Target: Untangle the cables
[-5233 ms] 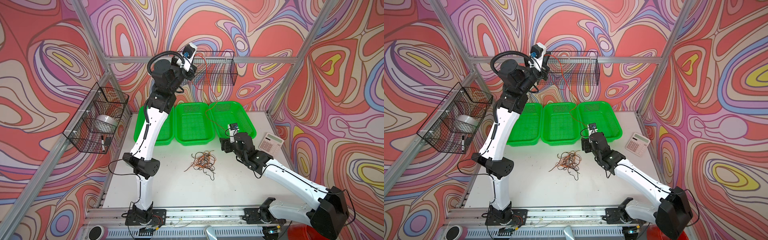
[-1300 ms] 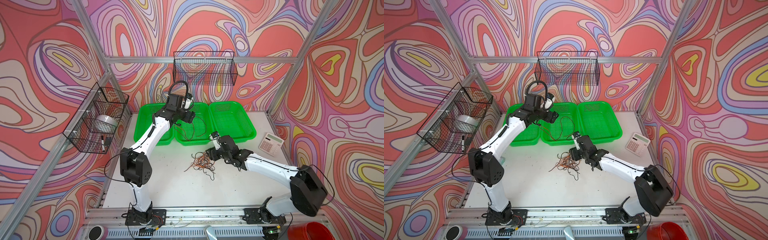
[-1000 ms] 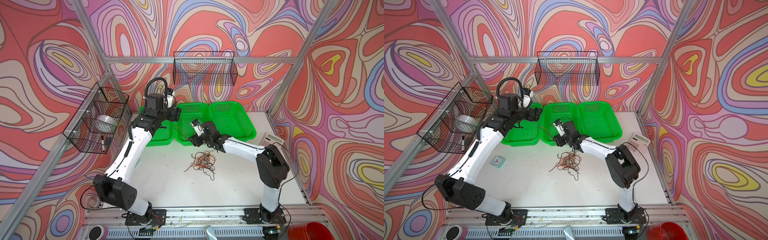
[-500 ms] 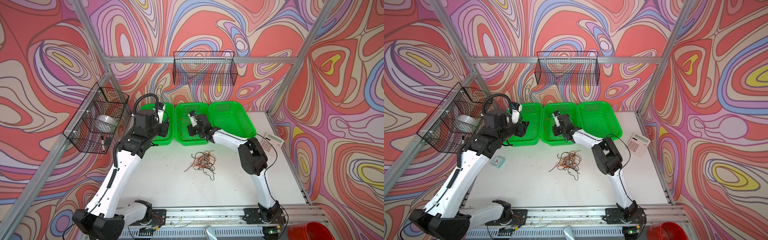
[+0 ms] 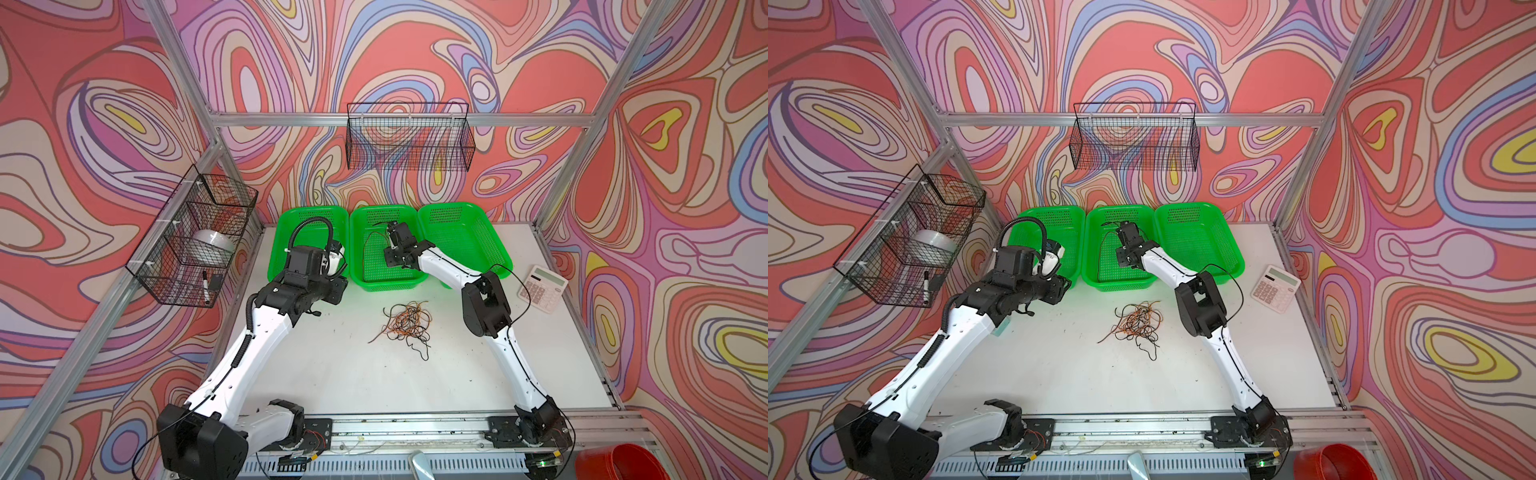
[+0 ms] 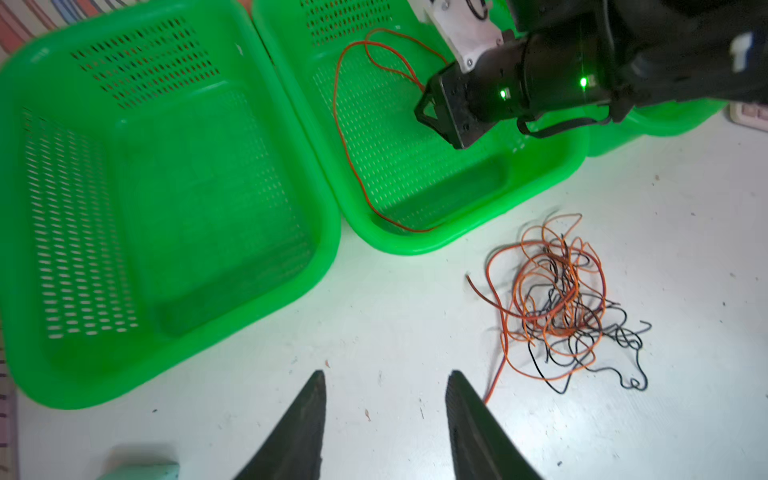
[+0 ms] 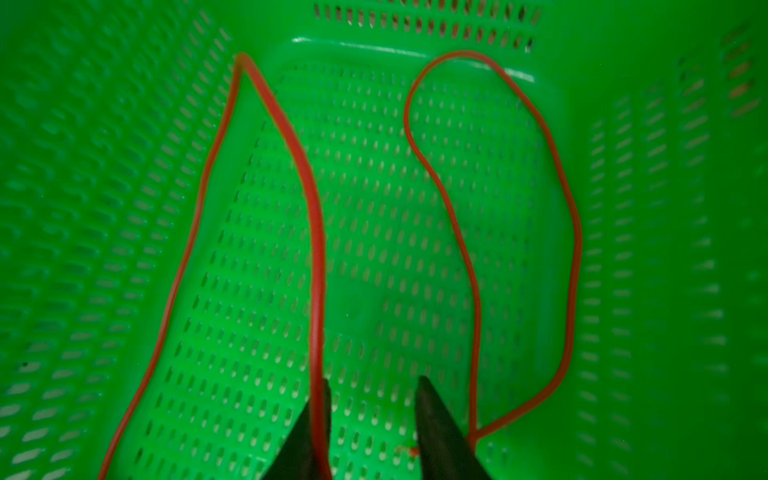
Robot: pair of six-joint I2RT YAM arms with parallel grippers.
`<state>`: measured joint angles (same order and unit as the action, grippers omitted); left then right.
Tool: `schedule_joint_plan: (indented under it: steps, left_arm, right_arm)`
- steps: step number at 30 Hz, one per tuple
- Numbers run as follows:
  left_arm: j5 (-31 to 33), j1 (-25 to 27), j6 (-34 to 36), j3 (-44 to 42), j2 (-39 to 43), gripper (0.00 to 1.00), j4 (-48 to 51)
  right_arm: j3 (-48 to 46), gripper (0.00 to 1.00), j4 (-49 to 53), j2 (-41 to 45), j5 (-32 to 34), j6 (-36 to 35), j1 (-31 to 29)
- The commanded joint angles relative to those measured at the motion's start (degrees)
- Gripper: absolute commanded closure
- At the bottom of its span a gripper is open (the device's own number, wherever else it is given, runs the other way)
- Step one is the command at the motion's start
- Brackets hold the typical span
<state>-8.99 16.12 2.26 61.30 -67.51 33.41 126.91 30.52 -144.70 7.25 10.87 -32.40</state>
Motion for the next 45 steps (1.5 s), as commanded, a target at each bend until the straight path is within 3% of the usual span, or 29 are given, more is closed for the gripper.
schedule_joint_plan:
  steps: [1, 7, 14, 17, 22, 27, 35, 38, 43, 45]
  left_arm:
    - [-6.8, -0.1, -0.4, -3.1, 1.2, 0.47, -2.1]
    - [-9.2, 4.0, 1.4, -9.9, 1.1, 0.46, -7.7]
    - [-4.8, 15.0, 9.5, -16.8, -1.3, 0.45, -19.6]
    - [-3.1, 18.2, 13.8, -19.5, -3.6, 0.49, -27.9]
    - [-3.1, 19.8, 18.7, -19.0, -11.7, 0.51, -36.6]
    - [-4.1, 21.6, 25.9, -15.0, -19.6, 0.51, -37.3]
    - [-2.8, 21.7, 28.6, -10.6, -25.6, 0.55, -37.4]
    - [-1.7, 21.7, 29.2, -9.4, -27.2, 0.6, -37.8]
    - [-0.8, 21.7, 30.2, -8.2, -28.1, 0.86, -36.3]
    - [-1.3, 21.7, 30.7, -8.0, -28.2, 0.88, -35.5]
  right_arm:
    - [-2.8, 0.45, 1.0, 6.6, 1.3, -1.0, -0.3]
    - [-13.6, 0.3, -4.5, 20.0, -1.1, -3.7, -0.8]
    - [-20.2, 0.28, -2.1, 28.8, -4.6, -3.3, -0.9]
    - [-27.7, 0.28, -4.3, 36.1, -4.0, -2.7, -0.9]
    - [-41.3, 0.28, -4.7, 49.1, -2.3, -2.1, -0.9]
    - [-52.4, 0.28, -3.3, 57.8, 0.8, -1.2, -0.9]
    - [-62.4, 0.28, -3.4, 65.0, 1.3, 0.8, -0.9]
    - [-65.3, 0.28, -4.3, 65.4, 0.8, 1.1, -0.9]
    - [-68.8, 0.28, -7.0, 65.4, -0.2, 0.8, -0.8]
    - [-70.1, 0.28, -8.9, 65.8, -1.5, -0.1, -0.9]
